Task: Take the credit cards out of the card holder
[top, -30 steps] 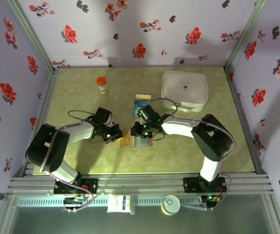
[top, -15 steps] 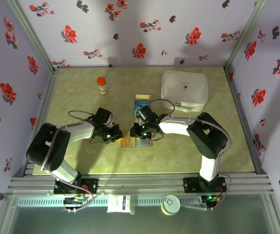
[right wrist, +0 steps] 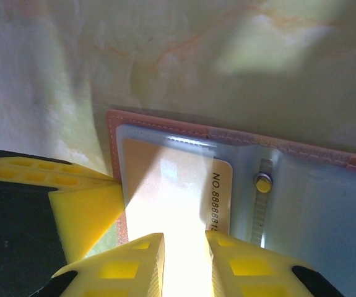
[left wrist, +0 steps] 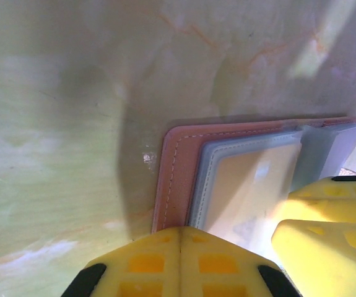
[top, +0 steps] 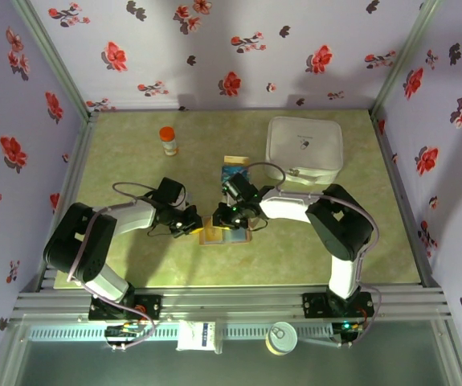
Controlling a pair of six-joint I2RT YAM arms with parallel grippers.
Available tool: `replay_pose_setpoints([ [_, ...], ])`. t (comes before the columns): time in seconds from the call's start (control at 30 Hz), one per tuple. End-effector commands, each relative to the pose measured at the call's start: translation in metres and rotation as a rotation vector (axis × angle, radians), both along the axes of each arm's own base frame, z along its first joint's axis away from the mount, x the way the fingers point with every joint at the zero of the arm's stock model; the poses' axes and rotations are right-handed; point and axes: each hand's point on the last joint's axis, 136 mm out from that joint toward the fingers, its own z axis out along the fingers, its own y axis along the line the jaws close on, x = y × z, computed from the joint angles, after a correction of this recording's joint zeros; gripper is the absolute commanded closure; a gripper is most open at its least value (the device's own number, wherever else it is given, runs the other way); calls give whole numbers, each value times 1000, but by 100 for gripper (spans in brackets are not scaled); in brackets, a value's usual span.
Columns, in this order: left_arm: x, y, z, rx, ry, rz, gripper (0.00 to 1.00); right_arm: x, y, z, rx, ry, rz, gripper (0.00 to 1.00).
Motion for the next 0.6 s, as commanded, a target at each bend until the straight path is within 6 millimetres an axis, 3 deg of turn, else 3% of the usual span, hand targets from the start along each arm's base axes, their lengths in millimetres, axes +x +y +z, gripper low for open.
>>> replay_pose_setpoints([
  [0.0, -4, 5, -5, 28, 24, -6, 100, -2, -12, -7, -105, -18, 23, 76],
  [0.13, -3, 5, -3, 31, 20, -7, 100, 0, -15, 0, -117, -39, 25, 76],
  [0.3, 2, 2, 11, 18, -3, -6, 100, 0, -5, 15, -39, -47, 27, 76],
  [0.57, 8, -8, 30, 14, -36, -42, 100, 2, -17, 22, -78, -83, 7, 75],
])
